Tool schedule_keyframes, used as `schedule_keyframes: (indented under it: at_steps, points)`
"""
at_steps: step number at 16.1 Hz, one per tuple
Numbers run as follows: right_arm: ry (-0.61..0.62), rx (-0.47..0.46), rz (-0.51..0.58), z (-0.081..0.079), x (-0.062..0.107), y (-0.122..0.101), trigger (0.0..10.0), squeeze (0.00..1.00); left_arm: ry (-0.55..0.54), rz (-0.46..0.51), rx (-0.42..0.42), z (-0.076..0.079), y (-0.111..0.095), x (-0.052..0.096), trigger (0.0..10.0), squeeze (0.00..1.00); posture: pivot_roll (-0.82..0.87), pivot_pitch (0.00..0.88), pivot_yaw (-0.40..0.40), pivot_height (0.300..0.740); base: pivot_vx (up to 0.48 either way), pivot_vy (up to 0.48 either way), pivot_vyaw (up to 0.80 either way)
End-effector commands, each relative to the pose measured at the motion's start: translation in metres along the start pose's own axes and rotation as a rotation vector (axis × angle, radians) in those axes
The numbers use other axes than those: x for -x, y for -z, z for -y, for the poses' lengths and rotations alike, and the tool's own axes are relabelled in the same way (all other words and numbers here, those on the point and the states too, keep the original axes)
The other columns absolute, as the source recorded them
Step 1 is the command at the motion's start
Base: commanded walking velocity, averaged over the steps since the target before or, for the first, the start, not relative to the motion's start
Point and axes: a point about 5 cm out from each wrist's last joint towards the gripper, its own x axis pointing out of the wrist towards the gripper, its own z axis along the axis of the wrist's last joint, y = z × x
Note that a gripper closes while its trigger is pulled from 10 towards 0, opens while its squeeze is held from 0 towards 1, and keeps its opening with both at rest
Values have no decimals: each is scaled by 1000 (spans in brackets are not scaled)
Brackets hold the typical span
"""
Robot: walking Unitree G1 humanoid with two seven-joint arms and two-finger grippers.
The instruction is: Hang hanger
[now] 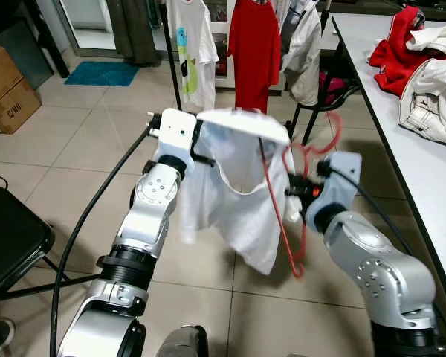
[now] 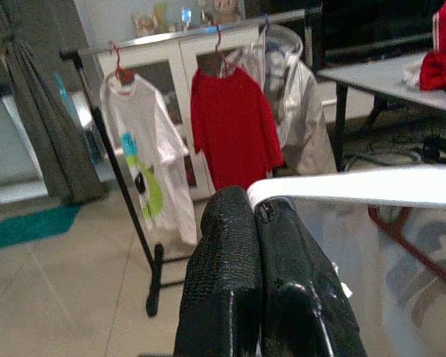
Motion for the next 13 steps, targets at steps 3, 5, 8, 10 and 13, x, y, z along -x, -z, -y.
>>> schedule_keyframes:
  at_steps: [3, 5, 8, 10, 13]
  points:
    - [-124, 101, -132, -11, 18, 11, 10000, 0, 13, -58, 19, 4, 7, -1, 0, 0, 4, 68, 38, 740, 0, 0, 0]
    - [-102, 47, -123, -9, 21, 9, 10000, 0, 45, -63, 27, 10, 7, 0, 0, 0, -2, 71, 37, 740, 0, 0, 0]
    - [-66, -48, -90, -7, 20, 3, 10000, 0, 81, -89, 23, 15, 10, 2, 0, 0, 1, 73, 35, 740, 0, 0, 0]
    - [143, -160, -2, 12, 10, -10, 10000, 0, 130, -97, 35, 22, 11, 4, 0, 0, 4, 76, 32, 740, 0, 0, 0]
    - [249, -238, 8, 14, -2, -12, 10000, 0, 189, -85, 52, 33, 7, 7, 0, 0, 9, 76, 30, 740, 0, 0, 0]
